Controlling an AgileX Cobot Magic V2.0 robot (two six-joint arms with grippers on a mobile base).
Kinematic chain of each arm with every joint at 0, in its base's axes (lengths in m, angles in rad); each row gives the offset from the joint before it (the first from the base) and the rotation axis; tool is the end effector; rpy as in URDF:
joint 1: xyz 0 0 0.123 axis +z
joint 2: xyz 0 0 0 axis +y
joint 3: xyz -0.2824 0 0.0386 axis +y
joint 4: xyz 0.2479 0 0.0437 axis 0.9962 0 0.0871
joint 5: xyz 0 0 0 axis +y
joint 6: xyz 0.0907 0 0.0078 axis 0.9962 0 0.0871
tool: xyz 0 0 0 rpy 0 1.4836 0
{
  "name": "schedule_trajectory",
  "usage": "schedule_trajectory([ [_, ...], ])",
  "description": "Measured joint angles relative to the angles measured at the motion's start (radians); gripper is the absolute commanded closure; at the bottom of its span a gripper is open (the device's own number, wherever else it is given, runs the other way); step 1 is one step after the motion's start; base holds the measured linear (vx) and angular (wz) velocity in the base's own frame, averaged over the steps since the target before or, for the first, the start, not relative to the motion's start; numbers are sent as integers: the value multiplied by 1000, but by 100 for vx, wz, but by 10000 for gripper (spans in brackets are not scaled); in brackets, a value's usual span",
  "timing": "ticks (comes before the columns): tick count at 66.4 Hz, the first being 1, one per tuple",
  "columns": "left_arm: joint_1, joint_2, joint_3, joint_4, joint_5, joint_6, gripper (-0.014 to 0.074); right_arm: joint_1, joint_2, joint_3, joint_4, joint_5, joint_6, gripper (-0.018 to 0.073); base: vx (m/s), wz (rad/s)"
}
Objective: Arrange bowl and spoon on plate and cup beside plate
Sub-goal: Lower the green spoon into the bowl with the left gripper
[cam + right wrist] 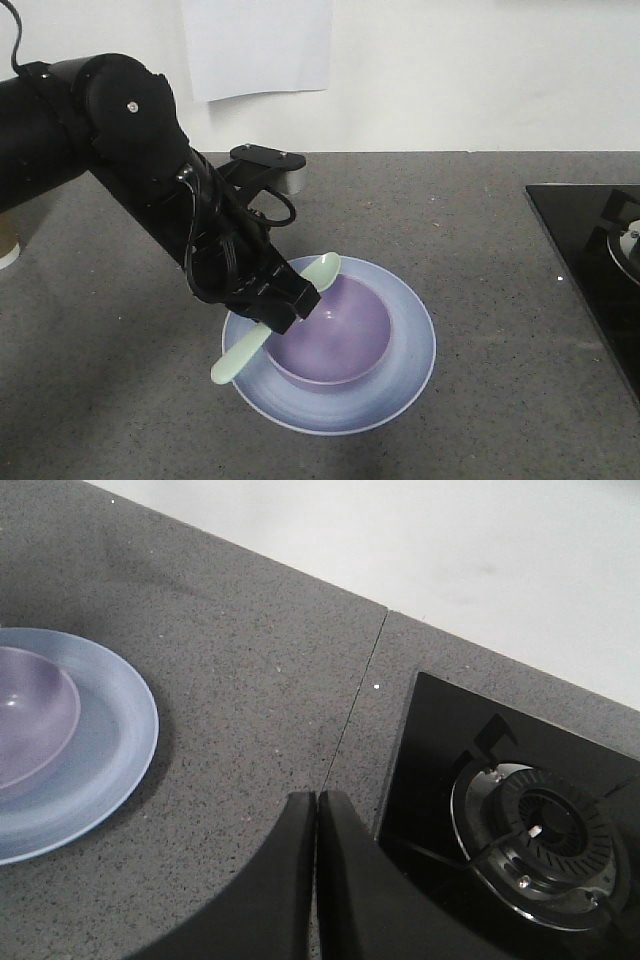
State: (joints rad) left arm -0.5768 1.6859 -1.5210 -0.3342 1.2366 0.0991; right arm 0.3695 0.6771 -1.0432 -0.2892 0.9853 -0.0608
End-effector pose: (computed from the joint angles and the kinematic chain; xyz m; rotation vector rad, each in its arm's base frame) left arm 0.2745 -0.2123 0.3182 0.8718 2.7868 -0.5610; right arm 0.0982 0.0148 0.4161 -0.4645 2.0182 -0.1605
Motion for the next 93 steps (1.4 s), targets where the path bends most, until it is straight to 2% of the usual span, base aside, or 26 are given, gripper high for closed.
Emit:
schedule_trajectory([
  [31, -1, 2, 0, -39, -94, -1, 602, 0, 0, 19, -2, -19, 6, 564, 0, 0],
  [53, -1, 2, 0, -39, -89, -1, 579, 0, 0, 19, -2, -19, 6, 564, 0, 0],
  [70, -1, 2, 0, -39, -88, -1, 458, 0, 0, 19, -2, -19, 6, 564, 0, 0],
  [93, -1, 2, 0, -39, -89, -2, 213, 0, 0, 19, -2, -19, 6, 564, 0, 0],
])
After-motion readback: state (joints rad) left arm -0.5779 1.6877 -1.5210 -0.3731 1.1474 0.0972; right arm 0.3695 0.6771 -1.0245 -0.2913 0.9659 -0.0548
